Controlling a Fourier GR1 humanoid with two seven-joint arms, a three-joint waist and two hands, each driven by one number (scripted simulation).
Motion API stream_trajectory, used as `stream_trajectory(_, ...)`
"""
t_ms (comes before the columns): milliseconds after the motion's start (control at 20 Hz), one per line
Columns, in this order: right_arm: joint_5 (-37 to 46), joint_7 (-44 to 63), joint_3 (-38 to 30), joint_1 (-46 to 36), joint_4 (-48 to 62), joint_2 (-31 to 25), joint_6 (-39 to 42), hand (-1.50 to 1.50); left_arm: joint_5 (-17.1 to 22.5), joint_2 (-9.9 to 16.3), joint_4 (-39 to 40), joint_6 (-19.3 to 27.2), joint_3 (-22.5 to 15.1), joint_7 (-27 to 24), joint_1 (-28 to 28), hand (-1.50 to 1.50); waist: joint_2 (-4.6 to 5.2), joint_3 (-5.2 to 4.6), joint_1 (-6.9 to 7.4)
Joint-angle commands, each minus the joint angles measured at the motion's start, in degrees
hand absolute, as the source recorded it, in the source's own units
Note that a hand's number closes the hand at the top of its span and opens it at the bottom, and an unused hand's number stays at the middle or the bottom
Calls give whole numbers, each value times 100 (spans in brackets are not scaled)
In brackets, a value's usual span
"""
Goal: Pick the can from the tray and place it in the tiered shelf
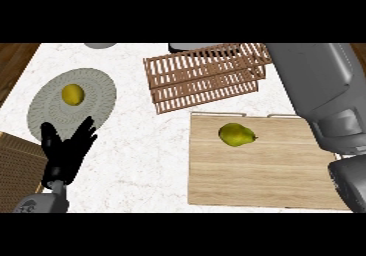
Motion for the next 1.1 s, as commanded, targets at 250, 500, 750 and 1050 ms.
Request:
stream_trajectory(250, -306, 190, -500, 68, 47, 21, -441, 150, -54, -23, -37, 66, 101, 7, 79, 0, -16, 4, -66)
stream_trajectory(500, -633, 406, -895, -220, 253, 234, -796, -150, -81, -131, -22, -18, 35, -151, 126, 0, 3, 0, 6)
stream_trajectory(750, -1342, 592, -1410, -435, -150, 183, -561, -150, 18, 61, -107, -82, 201, 127, 51, 0, -50, 5, -79)
stream_trajectory(1050, -1840, 355, -2116, -556, 218, -112, -1254, -150, -34, -52, -321, -107, 66, 114, 94, 0, 1, 3, 44)
